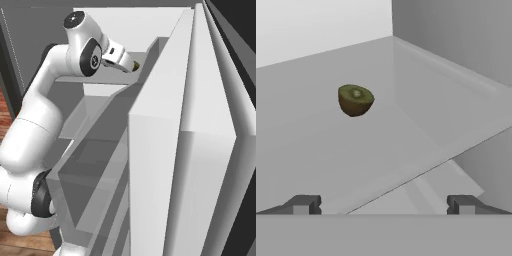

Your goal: Pick up both kiwis from the fridge and place them inside the tupperware on the counter.

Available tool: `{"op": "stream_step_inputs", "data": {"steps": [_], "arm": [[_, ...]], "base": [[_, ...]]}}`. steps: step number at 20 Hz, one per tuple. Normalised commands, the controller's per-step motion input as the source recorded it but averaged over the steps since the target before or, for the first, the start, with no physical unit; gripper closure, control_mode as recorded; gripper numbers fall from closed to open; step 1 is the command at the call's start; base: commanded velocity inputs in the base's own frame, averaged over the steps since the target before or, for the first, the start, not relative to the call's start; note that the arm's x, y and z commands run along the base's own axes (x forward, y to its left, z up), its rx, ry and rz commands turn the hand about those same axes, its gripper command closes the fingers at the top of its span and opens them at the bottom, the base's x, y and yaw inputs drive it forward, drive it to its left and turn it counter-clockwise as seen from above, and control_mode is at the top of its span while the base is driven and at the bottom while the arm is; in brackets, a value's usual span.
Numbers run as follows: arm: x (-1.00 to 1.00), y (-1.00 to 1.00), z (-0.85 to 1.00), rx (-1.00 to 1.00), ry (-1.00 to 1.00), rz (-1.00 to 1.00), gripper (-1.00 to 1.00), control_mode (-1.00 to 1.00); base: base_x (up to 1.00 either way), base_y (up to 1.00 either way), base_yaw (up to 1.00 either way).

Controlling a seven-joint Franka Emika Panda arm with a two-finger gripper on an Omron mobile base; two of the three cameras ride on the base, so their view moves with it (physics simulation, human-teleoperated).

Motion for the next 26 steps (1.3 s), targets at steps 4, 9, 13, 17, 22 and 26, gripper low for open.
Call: {"op": "stream_step_inputs", "data": {"steps": [4, 9, 13, 17, 22, 26], "arm": [[0.26, -0.03, -0.06, 0.0, 0.0, 0.0, -1.0, -1.0], [0.25, -0.01, -0.05, 0.0, 0.0, 0.0, -1.0, -1.0], [0.32, 0.0, -0.04, 0.0, 0.0, 0.0, -1.0, -1.0], [0.31, 0.0, -0.07, 0.0, 0.0, 0.0, -1.0, -1.0], [0.29, -0.01, -0.06, 0.0, 0.0, 0.0, -1.0, -1.0], [0.28, -0.04, -0.07, 0.0, 0.0, 0.0, -1.0, -1.0]], "base": [[0.0, 0.0, 0.0], [0.0, 0.0, 0.0], [0.0, 0.0, 0.0], [0.0, 0.0, 0.0], [0.0, 0.0, 0.0], [0.0, 0.0, 0.0]]}}
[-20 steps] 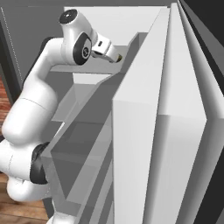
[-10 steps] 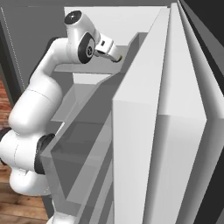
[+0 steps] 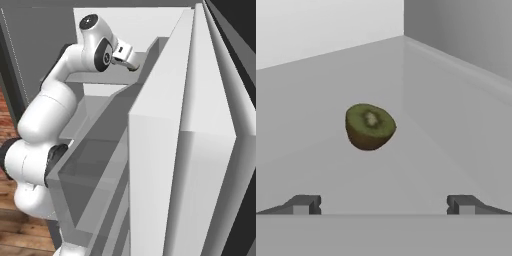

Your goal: Pick up both kiwis from the fridge and place them inside the tupperware on the counter.

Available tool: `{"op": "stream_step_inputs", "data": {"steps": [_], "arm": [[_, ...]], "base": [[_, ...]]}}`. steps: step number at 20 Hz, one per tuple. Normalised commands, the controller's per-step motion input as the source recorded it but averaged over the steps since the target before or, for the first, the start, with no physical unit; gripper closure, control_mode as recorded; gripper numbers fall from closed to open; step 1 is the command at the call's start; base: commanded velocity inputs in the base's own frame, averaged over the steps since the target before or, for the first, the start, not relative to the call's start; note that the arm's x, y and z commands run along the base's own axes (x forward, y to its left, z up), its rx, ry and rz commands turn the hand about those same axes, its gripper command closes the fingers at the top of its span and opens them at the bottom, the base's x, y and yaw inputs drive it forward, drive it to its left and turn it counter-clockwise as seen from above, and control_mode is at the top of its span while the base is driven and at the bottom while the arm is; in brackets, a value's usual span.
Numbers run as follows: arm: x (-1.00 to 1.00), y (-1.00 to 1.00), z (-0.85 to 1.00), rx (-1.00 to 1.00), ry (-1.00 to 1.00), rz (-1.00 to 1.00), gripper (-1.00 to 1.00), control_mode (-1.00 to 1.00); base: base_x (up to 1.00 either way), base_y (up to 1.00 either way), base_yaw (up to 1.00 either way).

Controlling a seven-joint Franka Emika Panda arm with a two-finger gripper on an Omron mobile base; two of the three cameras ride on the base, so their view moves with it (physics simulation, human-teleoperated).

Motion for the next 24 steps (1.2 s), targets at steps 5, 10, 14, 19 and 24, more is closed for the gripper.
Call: {"op": "stream_step_inputs", "data": {"steps": [5, 10, 14, 19, 24], "arm": [[0.27, -0.05, -0.09, 0.0, 0.0, 0.0, -1.0, -1.0], [0.27, -0.06, -0.09, 0.0, 0.0, 0.0, -1.0, -1.0], [0.3, -0.07, -0.08, 0.0, 0.03, 0.0, -1.0, -1.0], [0.3, -0.07, -0.08, 0.0, 0.01, 0.0, -1.0, -1.0], [0.26, -0.05, -0.06, 0.0, 0.0, 0.0, -1.0, -1.0]], "base": [[0.0, 0.0, 0.0], [0.0, 0.0, 0.0], [0.0, 0.0, 0.0], [0.0, 0.0, 0.0], [0.0, 0.0, 0.0]]}}
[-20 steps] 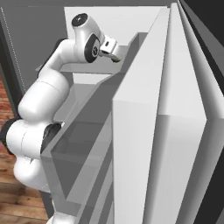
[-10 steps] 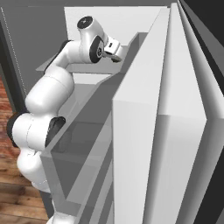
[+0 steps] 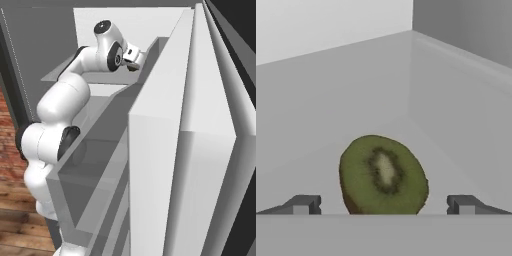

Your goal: Pick up both kiwis from the fridge and place them inside the tupperware on the counter.

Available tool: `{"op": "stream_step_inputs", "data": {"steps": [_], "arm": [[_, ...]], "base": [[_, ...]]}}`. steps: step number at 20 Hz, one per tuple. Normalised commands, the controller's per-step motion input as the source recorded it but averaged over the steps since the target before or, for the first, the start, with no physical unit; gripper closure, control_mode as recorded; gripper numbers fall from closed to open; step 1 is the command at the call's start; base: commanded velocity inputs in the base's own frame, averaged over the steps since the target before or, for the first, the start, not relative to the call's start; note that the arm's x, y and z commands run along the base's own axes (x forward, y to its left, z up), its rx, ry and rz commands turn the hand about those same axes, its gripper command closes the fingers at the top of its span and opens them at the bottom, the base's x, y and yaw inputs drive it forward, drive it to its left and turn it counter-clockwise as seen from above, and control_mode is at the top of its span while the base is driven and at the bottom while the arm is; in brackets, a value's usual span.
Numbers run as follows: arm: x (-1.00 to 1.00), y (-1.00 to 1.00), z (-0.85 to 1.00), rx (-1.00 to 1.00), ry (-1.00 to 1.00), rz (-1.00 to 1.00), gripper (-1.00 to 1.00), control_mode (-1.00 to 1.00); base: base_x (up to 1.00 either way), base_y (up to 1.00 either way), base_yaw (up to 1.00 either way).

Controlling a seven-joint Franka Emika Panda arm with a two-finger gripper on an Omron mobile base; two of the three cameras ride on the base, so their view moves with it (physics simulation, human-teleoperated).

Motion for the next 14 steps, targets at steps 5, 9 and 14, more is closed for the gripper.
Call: {"op": "stream_step_inputs", "data": {"steps": [5, 9, 14], "arm": [[0.19, -0.03, -0.02, 0.0, 0.0, 0.0, -1.0, -1.0], [0.06, -0.02, -0.03, 0.0, 0.0, 0.0, -1.0, -1.0], [0.0, -0.04, -0.03, 0.0, 0.0, 0.0, -1.0, -1.0]], "base": [[0.0, 0.0, 0.0], [0.0, 0.0, 0.0], [0.0, 0.0, 0.0]]}}
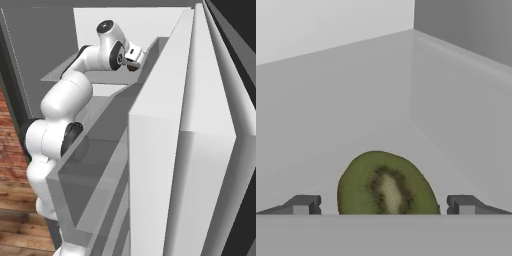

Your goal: Pick up both kiwis from the fridge and place them inside the tupperware on the counter.

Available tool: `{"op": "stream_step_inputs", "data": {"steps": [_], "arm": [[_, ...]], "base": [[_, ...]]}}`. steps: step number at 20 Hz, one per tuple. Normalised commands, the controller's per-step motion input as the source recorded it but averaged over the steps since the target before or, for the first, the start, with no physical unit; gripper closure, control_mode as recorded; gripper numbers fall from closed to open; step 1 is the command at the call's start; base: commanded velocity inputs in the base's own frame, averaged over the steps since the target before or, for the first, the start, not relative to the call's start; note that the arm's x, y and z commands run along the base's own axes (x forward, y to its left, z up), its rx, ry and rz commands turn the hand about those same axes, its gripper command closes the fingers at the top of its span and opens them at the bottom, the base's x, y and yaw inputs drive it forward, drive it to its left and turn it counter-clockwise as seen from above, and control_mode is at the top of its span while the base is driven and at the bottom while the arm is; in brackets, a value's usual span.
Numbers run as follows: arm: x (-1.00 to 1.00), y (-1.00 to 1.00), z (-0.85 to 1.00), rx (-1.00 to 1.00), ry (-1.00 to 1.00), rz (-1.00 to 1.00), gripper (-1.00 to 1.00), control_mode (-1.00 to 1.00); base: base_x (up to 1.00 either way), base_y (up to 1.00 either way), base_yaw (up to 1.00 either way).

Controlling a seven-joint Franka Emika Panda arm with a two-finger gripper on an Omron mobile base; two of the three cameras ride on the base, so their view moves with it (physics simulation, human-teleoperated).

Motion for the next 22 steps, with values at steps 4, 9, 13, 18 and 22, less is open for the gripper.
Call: {"op": "stream_step_inputs", "data": {"steps": [4, 9, 13, 18, 22], "arm": [[0.0, -0.03, -0.06, 0.0, 0.0, 0.0, -1.0, -1.0], [0.0, 0.0, -0.09, 0.0, 0.0, 0.0, 1.0, -1.0], [0.0, 0.0, -0.12, 0.0, 0.0, 0.0, 1.0, -1.0], [-0.22, 0.0, -0.05, 0.0, -0.05, 0.0, 1.0, -1.0], [-0.66, 0.03, 0.0, 0.0, -0.47, -0.01, 1.0, -1.0]], "base": [[0.0, 0.0, 0.0], [0.0, 0.0, 0.0], [0.0, 0.0, 0.0], [0.0, 0.0, 0.0], [0.0, 0.0, 0.0]]}}
